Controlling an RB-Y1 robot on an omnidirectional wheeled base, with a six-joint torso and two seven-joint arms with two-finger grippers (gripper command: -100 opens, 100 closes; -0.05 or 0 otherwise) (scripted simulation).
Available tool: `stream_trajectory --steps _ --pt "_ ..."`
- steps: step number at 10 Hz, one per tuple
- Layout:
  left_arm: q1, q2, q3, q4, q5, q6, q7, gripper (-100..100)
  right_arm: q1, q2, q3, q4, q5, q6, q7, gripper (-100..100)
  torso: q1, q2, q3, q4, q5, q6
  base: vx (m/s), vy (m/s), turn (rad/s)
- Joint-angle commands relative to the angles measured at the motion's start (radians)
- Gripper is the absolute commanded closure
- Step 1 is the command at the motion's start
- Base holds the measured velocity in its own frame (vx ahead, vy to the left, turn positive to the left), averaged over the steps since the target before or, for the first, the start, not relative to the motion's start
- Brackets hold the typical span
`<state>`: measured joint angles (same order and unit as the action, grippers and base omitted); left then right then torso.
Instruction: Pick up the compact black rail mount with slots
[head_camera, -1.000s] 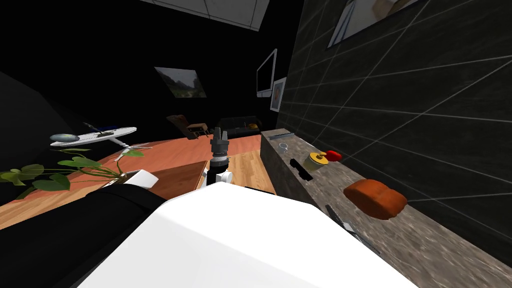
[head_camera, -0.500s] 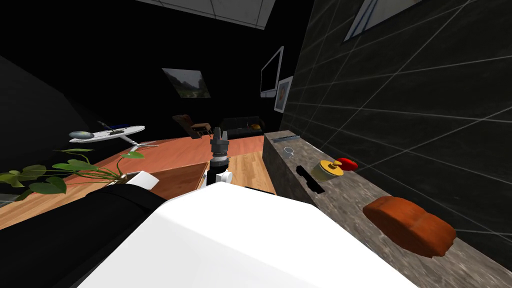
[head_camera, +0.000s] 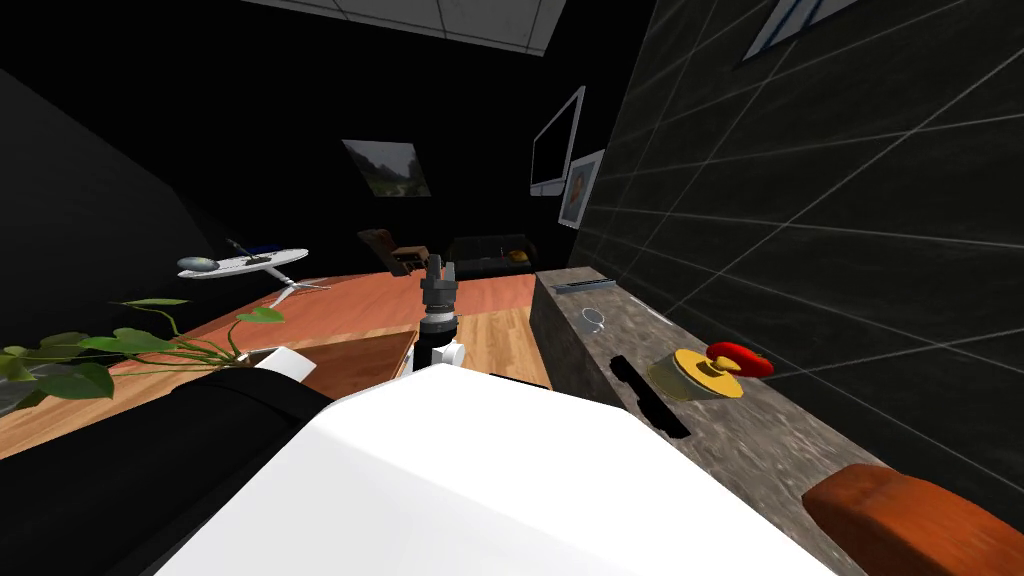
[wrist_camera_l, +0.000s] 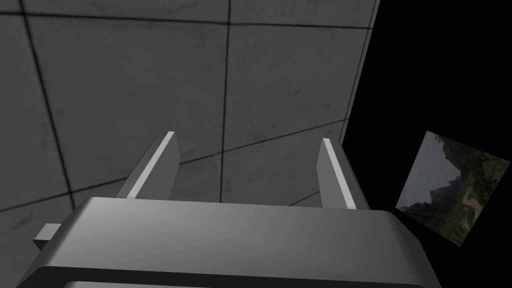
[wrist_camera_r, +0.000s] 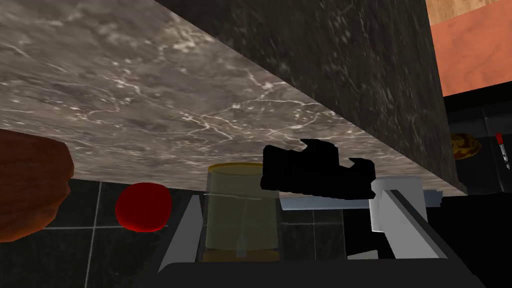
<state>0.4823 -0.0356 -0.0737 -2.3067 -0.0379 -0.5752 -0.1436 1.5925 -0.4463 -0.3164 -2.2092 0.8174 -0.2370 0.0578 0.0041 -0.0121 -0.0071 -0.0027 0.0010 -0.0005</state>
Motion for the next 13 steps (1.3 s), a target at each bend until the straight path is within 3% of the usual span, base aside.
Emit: stream_trajectory --steps 1,8,12,13 --pt "0.0 0.0 0.0 0.0 0.0 0.0 0.0 0 0.04 -0.044 -0.004 0.013 0.05 0.018 0.019 -100 0.0 0.0 0.0 0.0 0.0 0.0 0.25 0.053 0.163" --pt "0.0 0.0 0.0 0.0 0.0 0.0 0.0 0 0.19 -0.215 -0.014 0.057 0.234 0.046 0.086 -100 0.0 -0.002 -0.002 -0.001 0.0 0.0 0.237 0.035 0.125" --pt "0.0 0.0 0.0 0.0 0.0 0.0 0.0 0 0.243 -0.285 -0.013 0.071 0.295 0.057 0.106 -100 -0.003 0.005 0.003 0.001 -0.001 0.001 0.132 -0.016 0.08" --pt "0.0 0.0 0.0 0.0 0.0 0.0 0.0 0 0.233 -0.275 -0.013 0.07 0.285 0.055 0.102 -100 -0.003 0.005 0.003 0.001 -0.001 0.001 0.056 -0.012 0.016"
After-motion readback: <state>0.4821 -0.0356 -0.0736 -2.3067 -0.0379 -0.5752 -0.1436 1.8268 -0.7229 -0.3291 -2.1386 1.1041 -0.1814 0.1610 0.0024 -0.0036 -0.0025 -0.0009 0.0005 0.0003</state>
